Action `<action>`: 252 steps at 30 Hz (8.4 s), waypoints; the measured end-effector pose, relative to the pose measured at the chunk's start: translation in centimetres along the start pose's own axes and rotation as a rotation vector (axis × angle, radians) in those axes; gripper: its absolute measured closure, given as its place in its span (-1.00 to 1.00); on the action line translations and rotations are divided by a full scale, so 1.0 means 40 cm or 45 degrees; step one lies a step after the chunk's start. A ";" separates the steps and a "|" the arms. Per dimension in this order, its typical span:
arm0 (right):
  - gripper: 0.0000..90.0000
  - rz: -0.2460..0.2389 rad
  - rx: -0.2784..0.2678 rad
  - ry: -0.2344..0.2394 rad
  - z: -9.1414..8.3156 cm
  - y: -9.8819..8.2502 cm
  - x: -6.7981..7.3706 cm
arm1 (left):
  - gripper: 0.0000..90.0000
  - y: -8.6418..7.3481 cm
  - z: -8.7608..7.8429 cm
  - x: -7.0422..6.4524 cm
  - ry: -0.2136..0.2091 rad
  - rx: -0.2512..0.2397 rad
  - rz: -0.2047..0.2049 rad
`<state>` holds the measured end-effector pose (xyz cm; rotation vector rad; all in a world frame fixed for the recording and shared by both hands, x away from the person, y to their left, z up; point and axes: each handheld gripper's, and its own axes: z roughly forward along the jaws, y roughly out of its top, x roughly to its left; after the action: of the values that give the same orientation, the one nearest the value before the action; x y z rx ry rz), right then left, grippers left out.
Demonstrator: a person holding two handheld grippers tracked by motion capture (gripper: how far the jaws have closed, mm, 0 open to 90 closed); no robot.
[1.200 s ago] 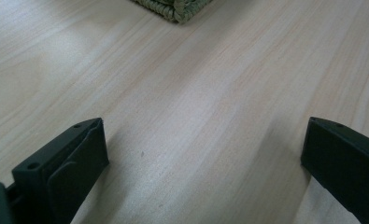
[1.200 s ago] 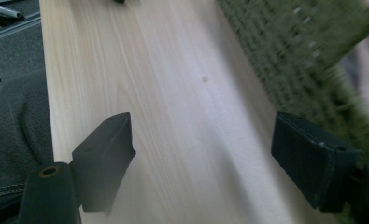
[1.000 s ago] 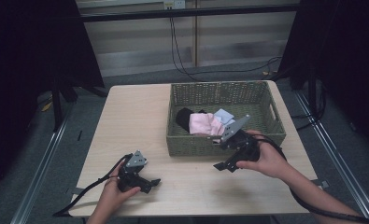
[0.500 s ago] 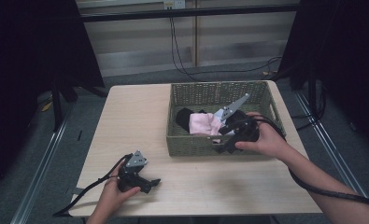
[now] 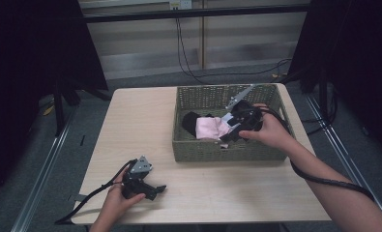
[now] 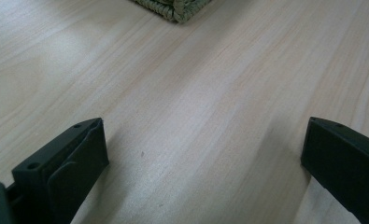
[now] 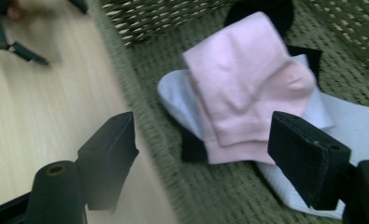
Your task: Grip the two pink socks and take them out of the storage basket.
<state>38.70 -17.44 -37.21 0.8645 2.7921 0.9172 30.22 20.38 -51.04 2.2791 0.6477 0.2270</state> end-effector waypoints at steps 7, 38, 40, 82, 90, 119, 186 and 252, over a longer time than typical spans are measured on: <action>-0.47 0.069 0.034 -0.039 0.023 0.015 -0.047 | -1.00 0.000 0.000 0.000 -0.001 0.000 -0.003; 0.41 0.266 0.090 0.013 0.170 0.076 -0.123 | -1.00 0.000 0.000 0.001 -0.003 0.002 0.005; 0.57 0.275 0.100 0.018 0.173 0.079 -0.124 | -1.00 0.000 0.000 0.001 -0.004 0.000 0.005; 0.93 0.290 0.072 0.046 -0.077 0.100 -0.162 | -1.00 0.001 -0.001 0.001 -0.007 0.009 0.007; 0.94 0.292 0.062 0.047 -0.085 0.099 -0.168 | -1.00 0.001 -0.001 0.001 -0.006 0.008 0.007; 0.94 0.211 0.042 0.111 -0.181 0.107 -0.118 | -1.00 0.001 -0.001 0.001 -0.007 0.008 0.007; 0.91 -0.062 0.091 0.351 -0.146 0.043 0.103 | -1.00 0.000 -0.001 0.001 -0.005 0.004 0.002; -0.20 0.127 0.145 0.061 0.058 0.074 -0.081 | -1.00 0.000 0.000 0.001 -0.007 0.001 0.005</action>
<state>43.43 -16.00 -37.75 1.0194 2.8896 0.8090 30.26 20.41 -51.03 2.2809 0.6403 0.2226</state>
